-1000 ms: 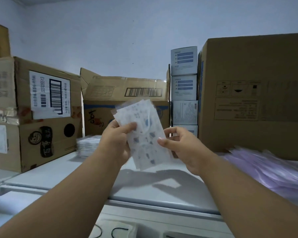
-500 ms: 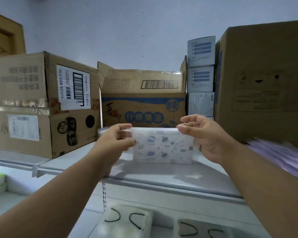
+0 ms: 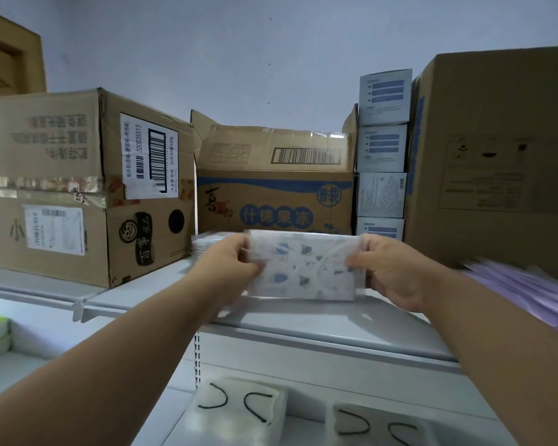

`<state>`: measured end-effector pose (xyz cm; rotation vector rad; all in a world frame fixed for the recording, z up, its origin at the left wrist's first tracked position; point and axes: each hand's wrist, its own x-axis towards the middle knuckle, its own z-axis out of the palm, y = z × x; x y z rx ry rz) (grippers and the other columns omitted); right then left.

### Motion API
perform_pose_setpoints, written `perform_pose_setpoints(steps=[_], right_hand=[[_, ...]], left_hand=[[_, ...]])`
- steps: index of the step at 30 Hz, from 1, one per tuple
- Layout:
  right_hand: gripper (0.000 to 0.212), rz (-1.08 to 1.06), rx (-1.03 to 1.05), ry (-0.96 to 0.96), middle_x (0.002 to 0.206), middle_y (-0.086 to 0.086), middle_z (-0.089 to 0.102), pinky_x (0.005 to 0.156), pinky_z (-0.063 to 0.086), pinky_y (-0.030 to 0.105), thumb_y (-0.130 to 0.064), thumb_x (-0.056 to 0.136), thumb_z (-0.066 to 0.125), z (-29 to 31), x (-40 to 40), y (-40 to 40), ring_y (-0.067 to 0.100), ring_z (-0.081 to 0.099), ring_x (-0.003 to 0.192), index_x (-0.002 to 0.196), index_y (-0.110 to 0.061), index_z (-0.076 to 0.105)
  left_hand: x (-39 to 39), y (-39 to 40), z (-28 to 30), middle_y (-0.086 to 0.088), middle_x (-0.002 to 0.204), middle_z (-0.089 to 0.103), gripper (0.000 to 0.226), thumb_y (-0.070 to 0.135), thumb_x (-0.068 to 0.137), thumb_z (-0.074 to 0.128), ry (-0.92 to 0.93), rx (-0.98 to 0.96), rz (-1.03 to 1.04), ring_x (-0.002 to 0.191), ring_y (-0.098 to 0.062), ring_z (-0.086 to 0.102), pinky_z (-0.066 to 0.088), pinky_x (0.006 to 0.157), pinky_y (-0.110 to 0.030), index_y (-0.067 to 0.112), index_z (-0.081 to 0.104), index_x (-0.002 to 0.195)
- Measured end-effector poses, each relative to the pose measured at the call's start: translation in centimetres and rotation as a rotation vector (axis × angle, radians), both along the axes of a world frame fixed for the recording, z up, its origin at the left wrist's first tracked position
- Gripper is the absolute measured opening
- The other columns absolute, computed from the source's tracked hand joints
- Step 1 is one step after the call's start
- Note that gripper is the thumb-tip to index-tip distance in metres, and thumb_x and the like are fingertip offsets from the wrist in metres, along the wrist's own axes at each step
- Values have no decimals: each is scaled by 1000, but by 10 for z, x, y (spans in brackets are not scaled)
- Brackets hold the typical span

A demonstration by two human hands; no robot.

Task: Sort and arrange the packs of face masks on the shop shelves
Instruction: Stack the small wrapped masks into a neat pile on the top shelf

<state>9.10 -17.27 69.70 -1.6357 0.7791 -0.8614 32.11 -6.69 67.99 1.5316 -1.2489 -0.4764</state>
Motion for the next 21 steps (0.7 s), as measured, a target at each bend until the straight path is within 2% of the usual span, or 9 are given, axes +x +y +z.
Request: perform_pose_setpoints(steps=[3,5,8,11,13,14,17,19,21], right_hand=[[19,-103,-54,-80,104,15,75,89,57,43,2,92,62,8,15,0,28,73,96,110,-3,67],[19,-175,-116,-90,99,12,75,84,59,41,-1,90,67,17,34,3,26,73,92,108,-7,69],[29,-335,-227,-94,103,6,67,73,58,36,-8,86,74,35,68,7,21,66,90,109,-17,61],[27,-413,-288,-52,102,4,59,66,60,34,-12,86,75,53,104,10,21,62,90,104,-21,56],[22,-458,-298,3,99,6,60,67,63,37,-12,87,74,56,126,6,22,63,86,101,-18,58],[20,-484,-302,42,96,7,61,68,63,39,-10,87,73,55,135,2,22,64,83,100,-16,59],[11,-580,-300,183,87,14,67,70,62,47,-4,84,70,47,160,-14,28,69,77,90,-12,65],[8,-637,-322,286,83,11,68,69,62,45,-5,83,71,40,169,-23,29,70,76,83,-11,67],[4,-680,-349,373,83,8,68,61,60,34,-10,84,70,32,172,-32,25,67,73,87,-12,69]], left_hand=[[13,5,15,-10,100,71,19,11,88,72,40,-73,51,89,-25,71,61,71,-36,11,62,104],[28,9,30,-13,105,68,26,8,85,73,144,-110,48,88,-25,68,56,65,-30,11,60,108],[56,10,53,-11,111,63,39,10,82,75,275,-166,63,96,-28,66,58,71,-32,16,55,116],[84,-3,62,0,109,60,34,20,89,74,-34,-204,257,88,-13,59,48,60,-21,22,54,115],[98,-18,62,2,109,59,17,23,95,67,-242,-195,340,83,-7,53,41,59,-19,24,57,109],[103,-26,62,0,111,60,7,23,98,62,-298,-166,358,84,-7,54,43,61,-21,23,60,104],[116,-50,60,-13,113,65,20,19,99,51,-333,-34,342,91,-26,64,58,77,-42,11,68,94],[116,-56,55,-11,104,66,26,20,100,47,-387,33,310,88,-28,62,56,83,-43,8,69,90],[118,-61,45,-11,99,66,25,25,101,46,-449,49,261,82,-24,54,53,78,-39,14,63,85]])
